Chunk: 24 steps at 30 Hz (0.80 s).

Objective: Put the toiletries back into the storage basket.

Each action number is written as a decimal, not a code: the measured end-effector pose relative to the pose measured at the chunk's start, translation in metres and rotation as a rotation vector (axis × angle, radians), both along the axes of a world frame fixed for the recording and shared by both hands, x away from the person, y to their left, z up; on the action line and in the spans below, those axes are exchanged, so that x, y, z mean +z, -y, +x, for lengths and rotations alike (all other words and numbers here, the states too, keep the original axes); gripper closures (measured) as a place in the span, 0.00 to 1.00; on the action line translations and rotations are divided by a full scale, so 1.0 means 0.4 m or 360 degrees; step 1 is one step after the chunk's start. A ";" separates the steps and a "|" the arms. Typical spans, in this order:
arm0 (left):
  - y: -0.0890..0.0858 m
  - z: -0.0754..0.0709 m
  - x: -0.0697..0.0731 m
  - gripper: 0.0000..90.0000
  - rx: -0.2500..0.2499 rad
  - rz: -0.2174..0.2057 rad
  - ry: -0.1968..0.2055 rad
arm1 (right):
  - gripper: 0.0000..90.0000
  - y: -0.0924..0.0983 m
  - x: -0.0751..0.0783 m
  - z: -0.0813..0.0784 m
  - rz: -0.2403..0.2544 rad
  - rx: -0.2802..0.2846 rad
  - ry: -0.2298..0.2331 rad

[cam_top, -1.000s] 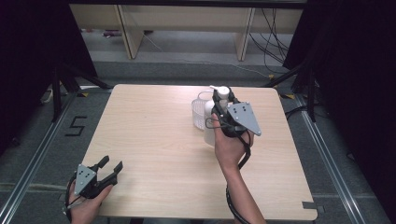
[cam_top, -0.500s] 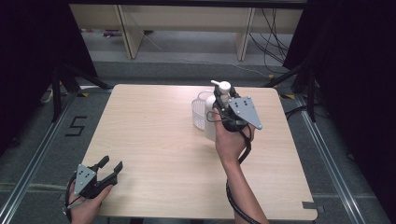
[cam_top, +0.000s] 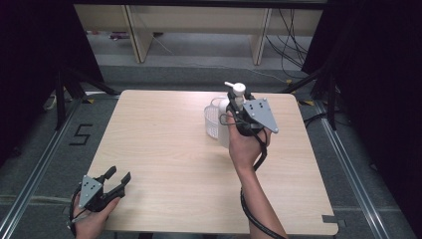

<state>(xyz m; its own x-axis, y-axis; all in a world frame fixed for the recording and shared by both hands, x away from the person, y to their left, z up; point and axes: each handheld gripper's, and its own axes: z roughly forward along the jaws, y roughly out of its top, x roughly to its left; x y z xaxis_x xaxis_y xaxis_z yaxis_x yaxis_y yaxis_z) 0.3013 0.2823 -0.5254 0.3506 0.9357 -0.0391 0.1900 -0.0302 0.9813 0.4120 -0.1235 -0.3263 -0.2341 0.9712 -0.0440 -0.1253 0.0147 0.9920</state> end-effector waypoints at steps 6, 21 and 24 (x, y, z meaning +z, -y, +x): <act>0.000 0.000 0.000 0.45 -0.0004 0.0001 0.0001 | 0.67 -0.002 0.004 0.006 0.0010 0.0004 0.0009; 0.000 0.002 -0.002 0.44 -0.0013 -0.0014 0.0022 | 0.67 -0.001 0.025 0.027 -0.0003 0.0012 -0.0013; 0.000 0.002 -0.002 0.44 -0.0011 -0.0010 0.0019 | 0.67 -0.003 0.029 0.031 0.0023 0.0008 0.0000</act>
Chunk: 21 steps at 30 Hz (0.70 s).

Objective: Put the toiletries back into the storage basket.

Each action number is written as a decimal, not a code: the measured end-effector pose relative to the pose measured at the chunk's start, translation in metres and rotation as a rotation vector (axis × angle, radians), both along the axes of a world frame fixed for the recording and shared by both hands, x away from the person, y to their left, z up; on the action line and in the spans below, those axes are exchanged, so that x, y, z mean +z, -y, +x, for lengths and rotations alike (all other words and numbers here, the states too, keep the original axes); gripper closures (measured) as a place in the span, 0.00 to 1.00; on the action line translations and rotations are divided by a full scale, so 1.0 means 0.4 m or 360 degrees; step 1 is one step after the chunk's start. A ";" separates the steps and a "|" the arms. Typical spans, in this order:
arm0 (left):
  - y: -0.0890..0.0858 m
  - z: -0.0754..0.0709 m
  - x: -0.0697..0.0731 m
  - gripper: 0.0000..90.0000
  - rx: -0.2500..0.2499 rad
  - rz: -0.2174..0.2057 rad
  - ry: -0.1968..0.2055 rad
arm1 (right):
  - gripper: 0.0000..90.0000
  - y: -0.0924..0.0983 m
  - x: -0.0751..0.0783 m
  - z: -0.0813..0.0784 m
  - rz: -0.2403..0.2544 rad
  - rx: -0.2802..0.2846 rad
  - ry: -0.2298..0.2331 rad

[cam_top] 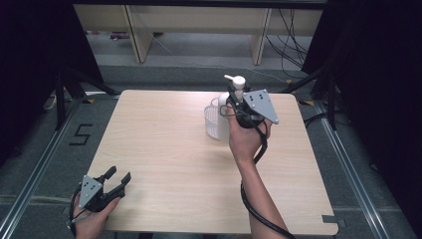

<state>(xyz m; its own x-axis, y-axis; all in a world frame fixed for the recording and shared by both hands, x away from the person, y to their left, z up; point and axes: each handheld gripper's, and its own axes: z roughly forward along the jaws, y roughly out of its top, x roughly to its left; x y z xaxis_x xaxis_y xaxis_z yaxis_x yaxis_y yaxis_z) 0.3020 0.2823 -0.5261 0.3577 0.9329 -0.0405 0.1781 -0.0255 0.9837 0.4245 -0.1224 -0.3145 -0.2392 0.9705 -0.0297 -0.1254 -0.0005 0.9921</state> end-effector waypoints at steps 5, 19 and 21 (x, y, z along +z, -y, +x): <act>0.000 -0.001 0.001 0.44 0.0003 0.0007 -0.0006 | 0.67 0.001 0.004 0.007 -0.0013 -0.0007 0.0001; 0.000 0.001 0.000 0.44 -0.0002 -0.0001 0.0003 | 0.67 -0.004 0.017 0.026 -0.0037 -0.0005 0.0008; 0.000 0.001 0.000 0.44 -0.0002 -0.0002 0.0002 | 0.67 -0.004 0.020 0.027 -0.0031 -0.0003 -0.0007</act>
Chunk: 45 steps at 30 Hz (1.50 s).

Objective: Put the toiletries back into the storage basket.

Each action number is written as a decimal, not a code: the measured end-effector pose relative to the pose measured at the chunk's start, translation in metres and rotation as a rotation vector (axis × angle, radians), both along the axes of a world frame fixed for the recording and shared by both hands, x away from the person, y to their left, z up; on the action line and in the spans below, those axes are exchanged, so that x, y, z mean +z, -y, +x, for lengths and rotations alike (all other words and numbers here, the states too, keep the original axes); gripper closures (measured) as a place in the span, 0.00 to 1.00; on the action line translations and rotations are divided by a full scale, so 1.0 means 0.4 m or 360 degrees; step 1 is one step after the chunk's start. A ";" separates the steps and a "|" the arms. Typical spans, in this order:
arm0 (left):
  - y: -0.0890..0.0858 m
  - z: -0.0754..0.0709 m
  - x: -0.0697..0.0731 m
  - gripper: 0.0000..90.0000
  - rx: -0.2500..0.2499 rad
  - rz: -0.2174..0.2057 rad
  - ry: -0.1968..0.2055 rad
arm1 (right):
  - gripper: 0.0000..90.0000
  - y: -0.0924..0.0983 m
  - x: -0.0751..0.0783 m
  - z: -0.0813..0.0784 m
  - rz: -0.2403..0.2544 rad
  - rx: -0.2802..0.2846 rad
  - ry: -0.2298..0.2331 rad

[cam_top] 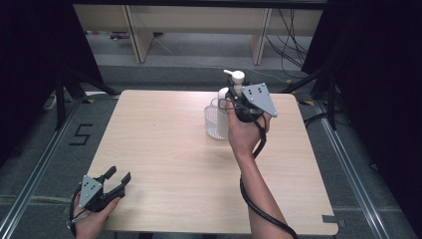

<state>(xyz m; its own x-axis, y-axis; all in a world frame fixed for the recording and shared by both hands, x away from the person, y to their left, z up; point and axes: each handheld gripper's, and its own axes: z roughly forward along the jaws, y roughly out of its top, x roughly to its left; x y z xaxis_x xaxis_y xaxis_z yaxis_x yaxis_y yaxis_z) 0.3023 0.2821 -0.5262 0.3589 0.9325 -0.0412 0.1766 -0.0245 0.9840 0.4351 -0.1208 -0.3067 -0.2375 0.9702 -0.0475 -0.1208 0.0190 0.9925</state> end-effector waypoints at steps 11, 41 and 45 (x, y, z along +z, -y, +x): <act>0.000 0.000 0.000 0.44 0.0001 -0.0004 0.0000 | 0.67 -0.001 0.011 0.017 0.0002 -0.0007 0.0021; 0.000 0.000 0.000 0.44 -0.0001 -0.0003 0.0000 | 0.67 -0.011 0.037 0.060 -0.0023 -0.0010 0.0003; 0.000 0.000 0.000 0.44 -0.0002 -0.0004 0.0001 | 0.67 -0.013 0.040 0.065 -0.0008 -0.0005 0.0001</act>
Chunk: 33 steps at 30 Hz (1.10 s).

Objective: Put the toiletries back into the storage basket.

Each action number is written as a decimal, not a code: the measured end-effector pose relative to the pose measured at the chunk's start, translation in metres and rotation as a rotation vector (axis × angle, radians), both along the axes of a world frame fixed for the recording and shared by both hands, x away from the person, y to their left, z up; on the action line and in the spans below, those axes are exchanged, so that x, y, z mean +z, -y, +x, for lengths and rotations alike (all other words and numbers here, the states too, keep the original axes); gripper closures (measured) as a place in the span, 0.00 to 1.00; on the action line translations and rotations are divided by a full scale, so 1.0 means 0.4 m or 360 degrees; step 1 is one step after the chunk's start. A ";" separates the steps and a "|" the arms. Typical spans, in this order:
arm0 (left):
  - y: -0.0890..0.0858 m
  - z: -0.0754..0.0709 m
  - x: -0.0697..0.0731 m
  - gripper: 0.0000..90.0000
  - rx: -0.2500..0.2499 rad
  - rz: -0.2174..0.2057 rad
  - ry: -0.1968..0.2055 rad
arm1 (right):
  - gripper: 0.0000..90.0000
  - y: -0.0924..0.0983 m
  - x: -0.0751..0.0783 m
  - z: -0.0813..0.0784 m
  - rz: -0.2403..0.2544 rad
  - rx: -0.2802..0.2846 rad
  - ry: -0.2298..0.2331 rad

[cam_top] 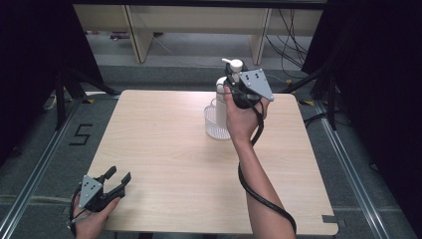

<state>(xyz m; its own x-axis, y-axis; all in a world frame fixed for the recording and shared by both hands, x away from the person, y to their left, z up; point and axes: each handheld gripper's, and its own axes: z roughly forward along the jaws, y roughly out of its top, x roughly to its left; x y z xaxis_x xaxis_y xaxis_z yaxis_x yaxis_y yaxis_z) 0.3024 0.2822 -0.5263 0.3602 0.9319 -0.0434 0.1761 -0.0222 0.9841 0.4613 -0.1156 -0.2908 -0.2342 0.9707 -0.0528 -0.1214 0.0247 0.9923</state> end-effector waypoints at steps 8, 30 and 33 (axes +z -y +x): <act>-0.001 0.000 0.000 0.44 0.0000 -0.0004 -0.0002 | 0.67 0.000 0.001 0.016 -0.0013 -0.0014 0.0006; 0.000 0.000 0.000 0.44 0.0001 -0.0009 -0.0001 | 0.67 -0.001 0.030 0.040 -0.0011 -0.0024 0.0009; -0.001 0.000 0.000 0.44 0.0000 -0.0005 -0.0001 | 0.67 -0.002 0.035 0.043 -0.0007 -0.0019 0.0012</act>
<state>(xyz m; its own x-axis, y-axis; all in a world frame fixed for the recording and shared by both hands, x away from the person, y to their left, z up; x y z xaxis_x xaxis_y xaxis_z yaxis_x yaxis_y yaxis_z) 0.3023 0.2824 -0.5263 0.3599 0.9318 -0.0466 0.1767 -0.0190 0.9841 0.4784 -0.1146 -0.2770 -0.2220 0.9733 -0.0588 -0.1287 0.0306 0.9912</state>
